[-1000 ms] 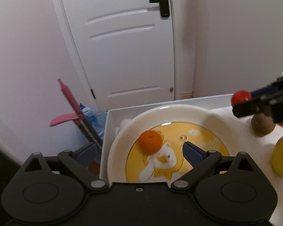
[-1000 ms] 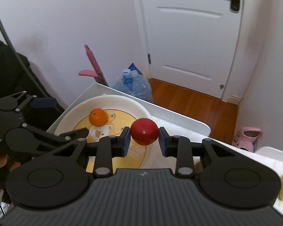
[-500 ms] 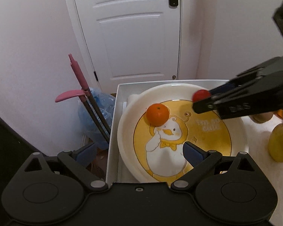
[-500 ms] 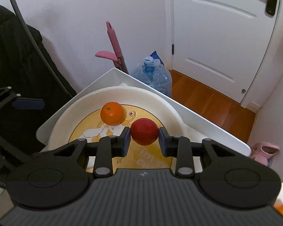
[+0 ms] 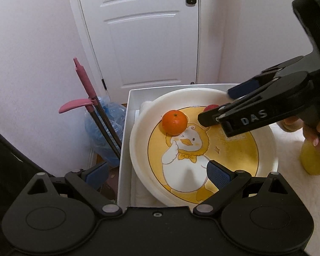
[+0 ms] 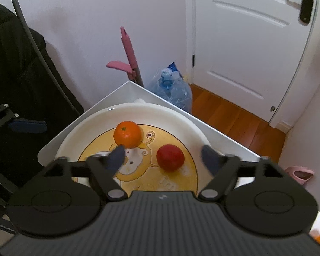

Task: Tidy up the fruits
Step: 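Lower the red tomato into the duck bowl and open the right tool, then move both open tools back over the remaining fruit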

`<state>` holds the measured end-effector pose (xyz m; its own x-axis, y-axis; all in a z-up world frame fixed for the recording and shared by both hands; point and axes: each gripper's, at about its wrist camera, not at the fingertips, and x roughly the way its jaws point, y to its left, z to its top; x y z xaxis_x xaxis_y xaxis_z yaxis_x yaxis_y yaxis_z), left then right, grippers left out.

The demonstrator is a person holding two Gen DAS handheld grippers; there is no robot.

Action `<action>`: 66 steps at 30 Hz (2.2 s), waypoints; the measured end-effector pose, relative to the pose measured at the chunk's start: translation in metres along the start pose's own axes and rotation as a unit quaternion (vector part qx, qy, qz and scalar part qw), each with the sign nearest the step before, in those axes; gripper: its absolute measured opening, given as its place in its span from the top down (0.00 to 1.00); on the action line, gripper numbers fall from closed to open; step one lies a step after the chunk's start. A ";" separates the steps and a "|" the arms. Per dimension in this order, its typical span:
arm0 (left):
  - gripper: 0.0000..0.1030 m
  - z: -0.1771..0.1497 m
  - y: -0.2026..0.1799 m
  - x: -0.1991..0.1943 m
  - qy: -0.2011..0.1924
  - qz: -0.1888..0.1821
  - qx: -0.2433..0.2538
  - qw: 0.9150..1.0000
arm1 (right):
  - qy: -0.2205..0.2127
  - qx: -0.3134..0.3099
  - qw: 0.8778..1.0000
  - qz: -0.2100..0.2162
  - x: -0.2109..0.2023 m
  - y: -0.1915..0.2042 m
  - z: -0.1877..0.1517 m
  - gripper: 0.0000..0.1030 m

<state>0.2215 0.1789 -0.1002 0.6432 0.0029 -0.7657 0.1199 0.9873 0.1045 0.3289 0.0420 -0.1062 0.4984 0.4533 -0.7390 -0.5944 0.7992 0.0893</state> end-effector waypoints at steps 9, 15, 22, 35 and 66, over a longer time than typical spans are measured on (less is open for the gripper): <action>0.03 -0.002 -0.009 -0.013 -0.011 0.013 0.024 1.000 | -0.008 0.026 0.999 -0.021 -0.034 0.005 -0.002 0.03; 0.03 -0.002 -0.014 -0.030 -0.021 0.022 0.024 0.999 | -0.019 0.058 0.997 -0.050 -0.069 0.013 -0.005 0.03; 0.03 0.000 -0.018 -0.057 -0.039 0.000 0.007 0.999 | -0.033 0.091 0.991 -0.091 -0.114 0.018 -0.021 0.00; 0.03 -0.006 -0.047 -0.106 -0.084 0.004 0.014 0.996 | -0.063 0.141 0.973 -0.170 -0.189 0.012 -0.072 0.00; 0.05 -0.058 -0.241 -0.114 -0.106 0.019 -0.020 0.994 | -0.057 0.155 0.970 -0.181 -0.256 -0.125 -0.254 0.00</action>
<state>0.0749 -0.0505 -0.0748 0.7917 0.0121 -0.6108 0.0638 0.9927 0.1023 0.1150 -0.2742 -0.0979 0.7155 0.1473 -0.6829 -0.1579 0.9863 0.0473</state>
